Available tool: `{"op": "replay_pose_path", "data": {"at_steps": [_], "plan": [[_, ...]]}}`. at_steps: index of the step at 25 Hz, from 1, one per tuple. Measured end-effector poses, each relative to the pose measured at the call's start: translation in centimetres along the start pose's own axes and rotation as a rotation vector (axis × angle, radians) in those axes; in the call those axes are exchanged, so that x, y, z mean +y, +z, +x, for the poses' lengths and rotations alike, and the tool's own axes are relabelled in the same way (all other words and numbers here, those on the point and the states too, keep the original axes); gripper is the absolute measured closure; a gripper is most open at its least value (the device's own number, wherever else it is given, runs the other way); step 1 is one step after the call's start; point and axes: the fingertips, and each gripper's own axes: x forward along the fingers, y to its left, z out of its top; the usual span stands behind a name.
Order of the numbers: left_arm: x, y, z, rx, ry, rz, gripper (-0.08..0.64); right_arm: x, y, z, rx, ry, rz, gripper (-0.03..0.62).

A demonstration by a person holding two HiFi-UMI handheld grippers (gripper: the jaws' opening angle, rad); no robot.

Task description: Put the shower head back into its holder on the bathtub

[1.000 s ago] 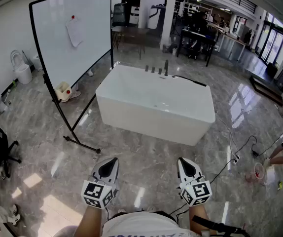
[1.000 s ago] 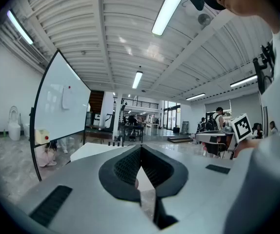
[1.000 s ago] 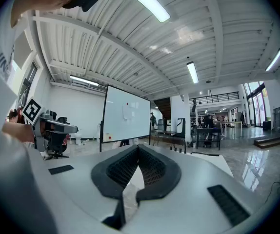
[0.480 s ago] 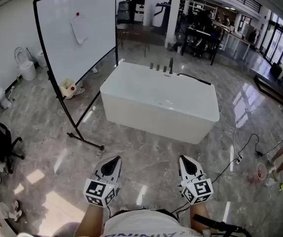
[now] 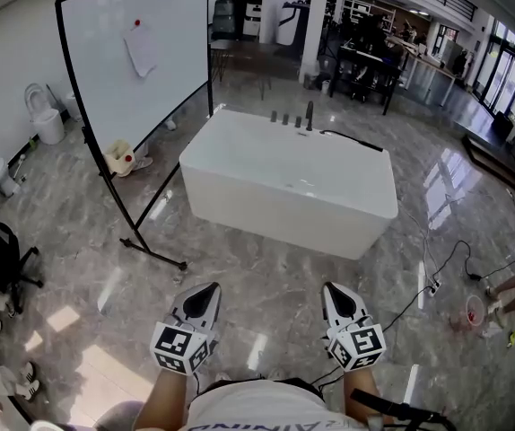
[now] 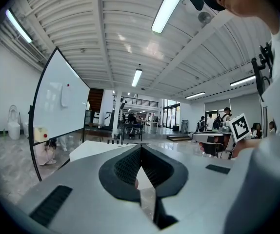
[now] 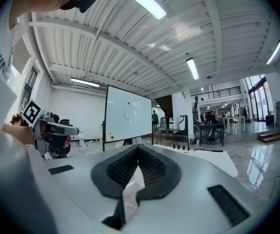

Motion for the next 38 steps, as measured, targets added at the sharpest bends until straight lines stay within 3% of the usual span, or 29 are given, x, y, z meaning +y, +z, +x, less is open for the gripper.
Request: {"op": "replay_pose_path", "data": {"at_steps": [20,30,38], "plan": [[-11.1,-1.3,10.7,0.057,-0.013,0.038,0.545,-15.0,-4.1,-3.9,0.036,-0.002,0.069,0.581],[-11.9,-1.8,17.5,0.062,-0.114,0.043,0.545,-19.8,-6.5,-2.9,0.064,-0.081,0.099,0.581],[-8.6,-1.9,23.4,0.075,-0.168,0.024,0.545,-21.9,-7.1,2.3,0.092,-0.119,0.096,0.581]]}}
